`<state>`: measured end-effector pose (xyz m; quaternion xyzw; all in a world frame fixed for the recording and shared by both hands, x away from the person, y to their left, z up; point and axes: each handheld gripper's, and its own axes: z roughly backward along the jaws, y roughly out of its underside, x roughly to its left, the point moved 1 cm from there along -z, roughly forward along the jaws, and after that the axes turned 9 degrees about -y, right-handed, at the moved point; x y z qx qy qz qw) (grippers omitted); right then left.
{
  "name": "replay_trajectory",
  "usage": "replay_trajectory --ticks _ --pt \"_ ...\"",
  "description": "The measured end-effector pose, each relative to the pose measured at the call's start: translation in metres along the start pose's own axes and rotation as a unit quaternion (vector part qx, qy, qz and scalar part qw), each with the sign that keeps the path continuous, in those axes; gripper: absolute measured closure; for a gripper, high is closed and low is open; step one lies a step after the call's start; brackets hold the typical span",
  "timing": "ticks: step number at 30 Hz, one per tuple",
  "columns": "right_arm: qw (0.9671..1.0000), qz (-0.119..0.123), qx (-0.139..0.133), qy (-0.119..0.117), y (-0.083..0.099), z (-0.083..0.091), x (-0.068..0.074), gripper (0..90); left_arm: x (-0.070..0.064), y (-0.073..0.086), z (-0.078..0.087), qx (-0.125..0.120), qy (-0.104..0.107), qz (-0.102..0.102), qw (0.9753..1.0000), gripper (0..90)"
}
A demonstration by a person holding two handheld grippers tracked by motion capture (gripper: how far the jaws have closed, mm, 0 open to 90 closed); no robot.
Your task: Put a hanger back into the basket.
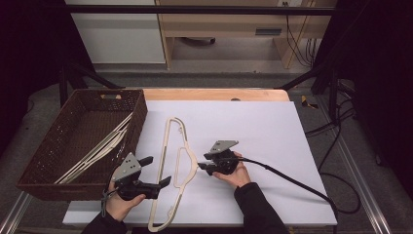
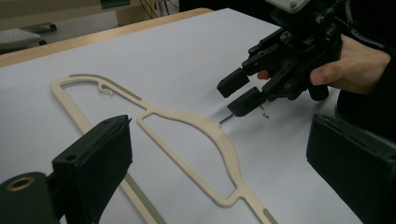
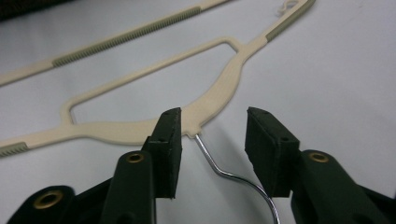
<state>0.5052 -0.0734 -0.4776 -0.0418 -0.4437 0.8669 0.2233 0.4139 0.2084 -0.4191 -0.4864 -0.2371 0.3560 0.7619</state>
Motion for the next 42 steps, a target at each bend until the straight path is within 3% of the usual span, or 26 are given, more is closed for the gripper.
replay_trajectory --ticks 8,16,28,32,38,42 --pt "0.9995 0.009 0.029 -0.011 0.007 -0.011 -0.004 72.0 0.002 0.001 -0.002 0.004 -0.002 0.002 1.0 6.9" --pt "0.9989 0.027 0.031 -0.025 0.008 -0.012 -0.003 85.9 0.002 0.003 -0.004 0.009 -0.001 0.0 1.0 7.0" --pt "0.9957 0.038 0.056 -0.063 0.01 -0.005 0.008 88.9 0.001 0.006 -0.007 0.018 -0.002 -0.004 0.9998 7.1" --pt "0.9965 0.034 0.049 -0.058 0.012 -0.006 0.01 84.1 0.0 0.007 -0.009 0.022 -0.001 -0.005 0.9998 7.1" --pt "0.9951 0.073 0.042 -0.051 0.014 -0.007 0.014 88.7 -0.002 0.008 -0.013 0.03 0.003 -0.008 0.9995 7.1" --pt "0.9947 0.078 0.043 -0.051 0.014 -0.007 0.015 89.1 -0.004 0.008 -0.017 0.037 0.007 -0.013 0.9992 7.1"
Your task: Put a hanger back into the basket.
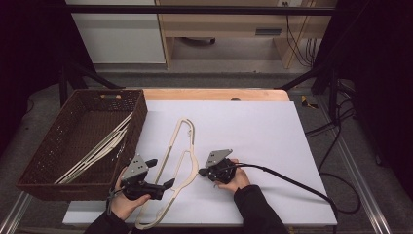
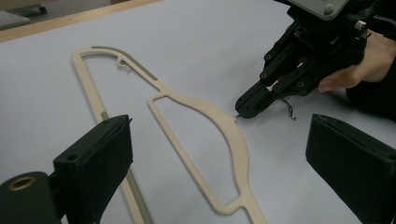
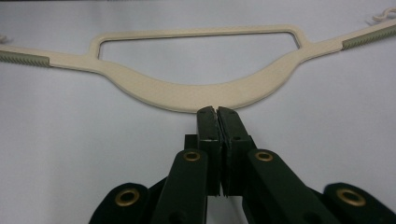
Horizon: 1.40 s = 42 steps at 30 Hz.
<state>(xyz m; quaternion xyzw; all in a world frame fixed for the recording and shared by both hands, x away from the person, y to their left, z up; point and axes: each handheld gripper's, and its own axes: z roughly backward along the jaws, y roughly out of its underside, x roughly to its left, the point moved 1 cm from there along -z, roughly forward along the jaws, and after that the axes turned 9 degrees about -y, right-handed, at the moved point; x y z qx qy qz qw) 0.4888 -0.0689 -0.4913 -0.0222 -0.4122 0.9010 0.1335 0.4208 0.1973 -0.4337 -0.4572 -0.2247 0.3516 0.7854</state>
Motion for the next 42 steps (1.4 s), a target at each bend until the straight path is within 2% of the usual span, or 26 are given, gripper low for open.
replay_trajectory --ticks 4,6,11,14,17,19,21,28,33,36,40,42 --pt "0.9999 -0.01 0.003 -0.009 -0.001 0.001 0.0 89.2 -0.004 -0.001 -0.011 0.019 0.009 -0.007 0.9998 7.1" --pt "0.9999 -0.004 0.001 -0.012 -0.003 0.004 0.0 89.2 -0.008 -0.001 -0.018 0.034 0.013 -0.016 0.9992 7.4" --pt "0.9996 -0.015 -0.016 -0.015 -0.011 0.015 0.003 89.2 -0.017 -0.004 -0.037 0.071 0.02 -0.038 0.9966 10.5" --pt "0.9995 -0.015 -0.022 -0.017 -0.015 0.02 0.004 89.3 -0.024 -0.005 -0.049 0.094 0.02 -0.05 0.9941 15.4" --pt "0.9995 -0.019 -0.021 -0.017 -0.018 0.022 0.006 89.3 -0.029 -0.004 -0.061 0.117 0.023 -0.063 0.9909 23.7" --pt "0.9995 -0.018 -0.02 -0.015 -0.021 0.024 0.008 89.3 -0.032 -0.003 -0.068 0.138 0.028 -0.071 0.9874 30.4" --pt "0.9994 -0.02 -0.021 -0.016 -0.022 0.026 0.009 89.3 -0.035 -0.003 -0.072 0.144 0.025 -0.076 0.9863 35.3" --pt "0.9994 -0.023 -0.023 -0.014 -0.026 0.034 0.012 89.3 -0.04 -0.004 -0.081 0.173 0.038 -0.079 0.981 58.5" --pt "0.9993 -0.025 -0.025 -0.012 -0.027 0.037 0.014 89.2 -0.043 -0.005 -0.079 0.172 0.04 -0.077 0.9813 72.1" --pt "0.9992 -0.024 -0.028 -0.013 -0.028 0.039 0.014 88.8 -0.044 -0.007 -0.076 0.171 0.036 -0.082 0.9812 72.7" --pt "0.9982 -0.021 -0.057 -0.008 -0.031 0.047 0.015 85.3 -0.043 -0.01 -0.072 0.166 0.03 -0.078 0.9825 73.1" --pt "0.9964 -0.018 -0.082 -0.004 -0.036 0.059 0.017 79.5 -0.042 -0.012 -0.069 0.163 0.029 -0.074 0.9835 73.3"
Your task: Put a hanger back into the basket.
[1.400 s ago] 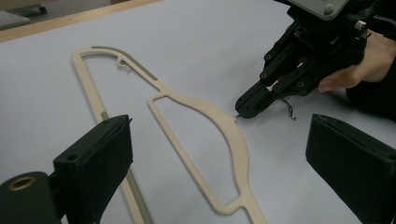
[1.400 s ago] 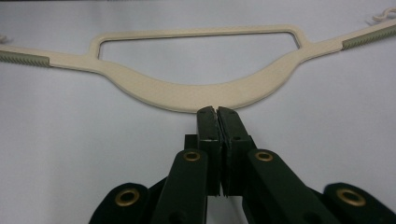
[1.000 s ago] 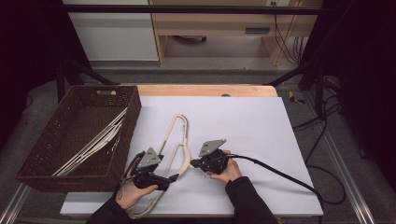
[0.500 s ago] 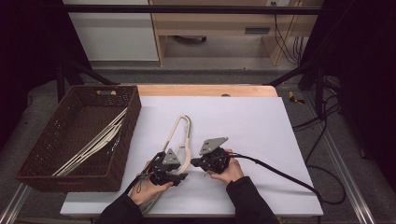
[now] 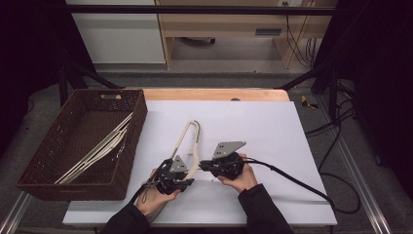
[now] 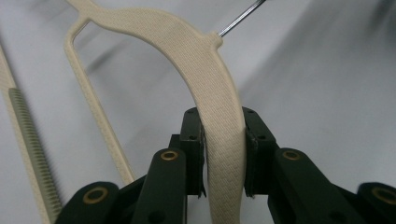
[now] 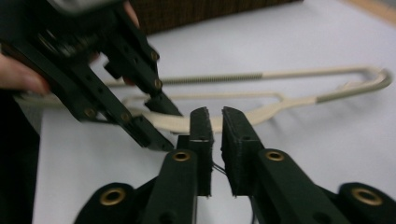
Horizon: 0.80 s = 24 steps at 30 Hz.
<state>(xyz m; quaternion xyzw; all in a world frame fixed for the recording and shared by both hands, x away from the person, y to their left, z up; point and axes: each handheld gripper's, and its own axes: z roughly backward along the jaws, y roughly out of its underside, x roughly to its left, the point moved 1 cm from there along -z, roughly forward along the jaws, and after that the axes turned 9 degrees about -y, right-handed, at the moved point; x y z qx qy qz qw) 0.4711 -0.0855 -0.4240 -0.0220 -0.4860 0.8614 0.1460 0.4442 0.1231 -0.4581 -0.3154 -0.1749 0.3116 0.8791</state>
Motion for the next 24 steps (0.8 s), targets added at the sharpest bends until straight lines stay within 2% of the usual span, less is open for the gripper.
replay_trajectory --ticks 5,8,13,16,20,24 --pt "0.9979 0.0 -0.063 0.014 -0.011 0.033 0.006 69.7 0.002 0.001 0.008 -0.005 -0.004 0.001 1.0 73.8" --pt "0.9948 -0.013 -0.087 0.05 -0.007 0.055 0.004 61.9 0.004 0.001 0.014 -0.014 -0.009 0.008 0.9998 74.3" --pt "0.9886 -0.059 -0.104 0.091 0.019 0.075 -0.007 48.3 0.011 0.002 0.025 -0.023 -0.011 0.019 0.9995 75.0" --pt "0.9854 -0.071 -0.105 0.113 0.032 0.081 -0.009 40.7 0.014 0.003 0.032 -0.027 -0.015 0.024 0.9992 75.3" --pt "0.979 -0.089 -0.127 0.132 0.04 0.092 -0.009 29.3 0.018 0.006 0.042 -0.029 -0.024 0.025 0.999 76.1" --pt "0.9762 -0.091 -0.125 0.152 0.044 0.098 -0.006 20.9 0.024 0.007 0.053 -0.036 -0.039 0.037 0.9979 77.2"
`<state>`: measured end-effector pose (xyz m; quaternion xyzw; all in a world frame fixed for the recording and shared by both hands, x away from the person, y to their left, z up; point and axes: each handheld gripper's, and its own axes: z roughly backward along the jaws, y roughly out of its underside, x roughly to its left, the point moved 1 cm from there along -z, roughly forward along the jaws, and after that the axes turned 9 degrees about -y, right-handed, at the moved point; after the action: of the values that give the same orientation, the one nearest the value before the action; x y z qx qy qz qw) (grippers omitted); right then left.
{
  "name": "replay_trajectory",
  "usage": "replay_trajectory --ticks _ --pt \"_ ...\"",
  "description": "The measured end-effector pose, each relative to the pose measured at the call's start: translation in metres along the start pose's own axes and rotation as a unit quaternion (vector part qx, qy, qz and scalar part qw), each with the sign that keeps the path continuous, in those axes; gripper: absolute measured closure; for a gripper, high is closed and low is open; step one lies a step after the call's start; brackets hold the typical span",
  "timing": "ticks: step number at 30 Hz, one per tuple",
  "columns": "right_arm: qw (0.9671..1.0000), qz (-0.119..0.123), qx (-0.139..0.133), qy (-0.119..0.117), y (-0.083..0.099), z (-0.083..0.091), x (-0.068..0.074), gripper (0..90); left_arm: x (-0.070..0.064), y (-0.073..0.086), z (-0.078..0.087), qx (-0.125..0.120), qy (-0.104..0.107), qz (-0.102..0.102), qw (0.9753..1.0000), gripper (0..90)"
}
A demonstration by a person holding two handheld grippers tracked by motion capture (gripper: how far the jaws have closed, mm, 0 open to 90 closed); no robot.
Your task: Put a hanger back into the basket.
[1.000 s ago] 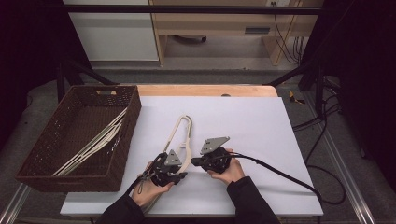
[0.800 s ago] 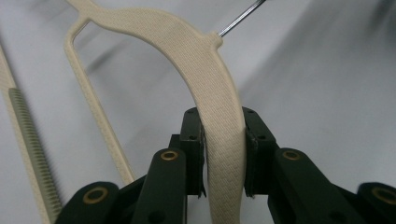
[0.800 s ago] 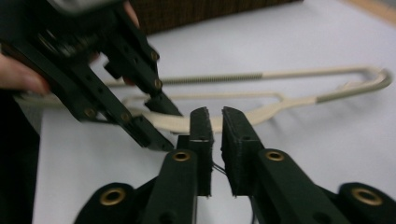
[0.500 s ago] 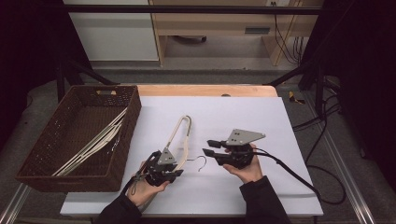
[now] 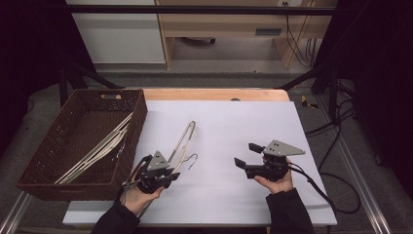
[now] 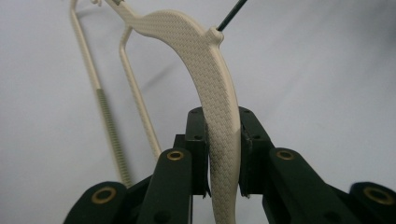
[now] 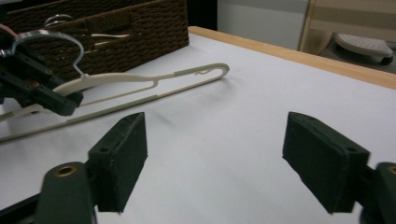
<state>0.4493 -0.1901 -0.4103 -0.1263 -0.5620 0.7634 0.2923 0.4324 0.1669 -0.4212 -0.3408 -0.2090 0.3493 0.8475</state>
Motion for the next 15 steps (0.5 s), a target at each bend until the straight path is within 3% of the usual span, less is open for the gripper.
replay_trajectory --ticks 7,15 --pt "0.9994 -0.017 -0.011 0.029 0.005 0.017 -0.003 14.2 0.011 -0.001 0.011 -0.003 -0.022 0.025 0.9994 79.2" --pt "0.9987 -0.026 -0.014 0.04 0.007 0.027 -0.007 10.6 0.019 -0.001 0.018 -0.004 -0.053 0.047 0.9975 81.3"
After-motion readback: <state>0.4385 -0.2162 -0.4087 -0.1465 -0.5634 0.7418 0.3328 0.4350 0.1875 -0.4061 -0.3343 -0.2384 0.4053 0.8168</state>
